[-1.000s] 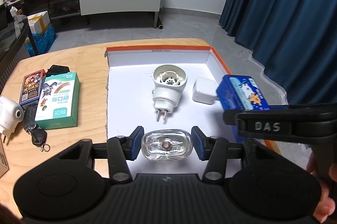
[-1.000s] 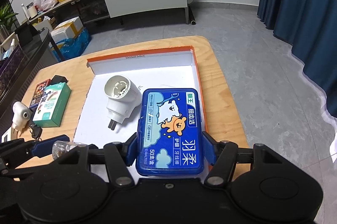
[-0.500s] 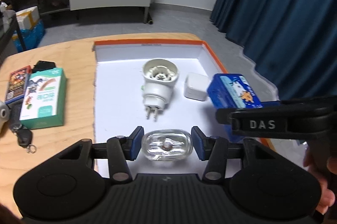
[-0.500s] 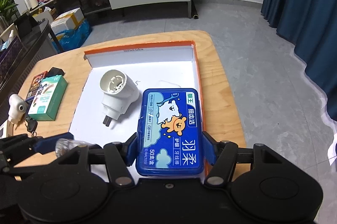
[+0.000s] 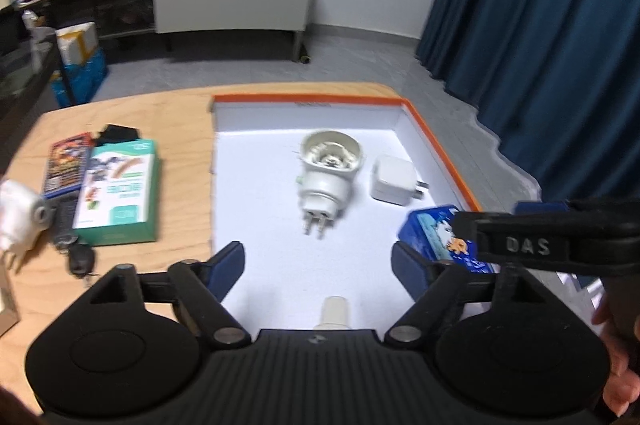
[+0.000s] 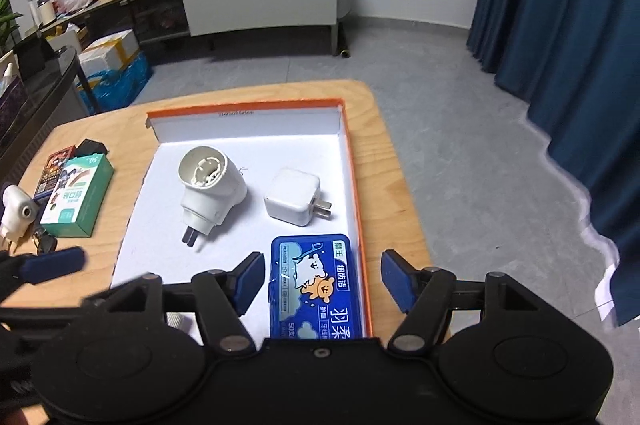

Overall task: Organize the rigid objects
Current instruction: 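Open the left tool to drop the glass bottle while the right tool releases the blue tin, then move the left tool to the white UGREEN box while the right tool approaches the bandage box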

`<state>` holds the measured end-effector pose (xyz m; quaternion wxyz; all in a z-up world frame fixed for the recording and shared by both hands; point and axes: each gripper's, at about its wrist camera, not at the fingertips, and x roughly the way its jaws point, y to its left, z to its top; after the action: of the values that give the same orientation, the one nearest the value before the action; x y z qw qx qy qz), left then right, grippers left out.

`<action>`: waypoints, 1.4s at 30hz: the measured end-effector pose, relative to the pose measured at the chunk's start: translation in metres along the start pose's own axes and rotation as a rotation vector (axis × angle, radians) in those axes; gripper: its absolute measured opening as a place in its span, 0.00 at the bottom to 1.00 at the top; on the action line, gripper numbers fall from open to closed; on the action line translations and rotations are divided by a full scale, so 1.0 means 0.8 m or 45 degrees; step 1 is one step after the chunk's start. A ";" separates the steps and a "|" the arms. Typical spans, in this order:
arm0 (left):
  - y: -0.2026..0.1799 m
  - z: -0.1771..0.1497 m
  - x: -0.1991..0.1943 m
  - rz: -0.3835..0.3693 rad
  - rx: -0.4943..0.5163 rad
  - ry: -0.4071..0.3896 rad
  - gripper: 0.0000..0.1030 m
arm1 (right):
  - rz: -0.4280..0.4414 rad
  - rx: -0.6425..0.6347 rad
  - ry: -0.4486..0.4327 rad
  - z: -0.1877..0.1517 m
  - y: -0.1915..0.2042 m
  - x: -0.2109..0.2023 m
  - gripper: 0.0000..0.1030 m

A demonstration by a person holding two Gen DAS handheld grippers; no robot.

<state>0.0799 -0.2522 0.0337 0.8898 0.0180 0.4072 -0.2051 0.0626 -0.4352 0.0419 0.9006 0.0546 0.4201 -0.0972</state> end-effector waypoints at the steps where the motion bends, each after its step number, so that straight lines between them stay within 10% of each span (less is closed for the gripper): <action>1: 0.004 0.001 -0.004 0.023 -0.014 -0.004 0.83 | 0.003 0.004 -0.010 -0.002 0.002 -0.004 0.76; 21: 0.110 -0.014 -0.089 0.354 -0.183 -0.082 0.90 | 0.246 -0.090 -0.008 -0.019 0.128 -0.025 0.78; 42: 0.187 -0.040 -0.115 0.463 -0.351 -0.094 0.91 | 0.366 -0.253 0.037 -0.025 0.232 -0.012 0.78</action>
<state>0.0602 -0.0770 0.0597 0.9204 -0.0380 0.3887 0.0157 0.0828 -0.2491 0.0398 0.9001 0.0262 0.4284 0.0755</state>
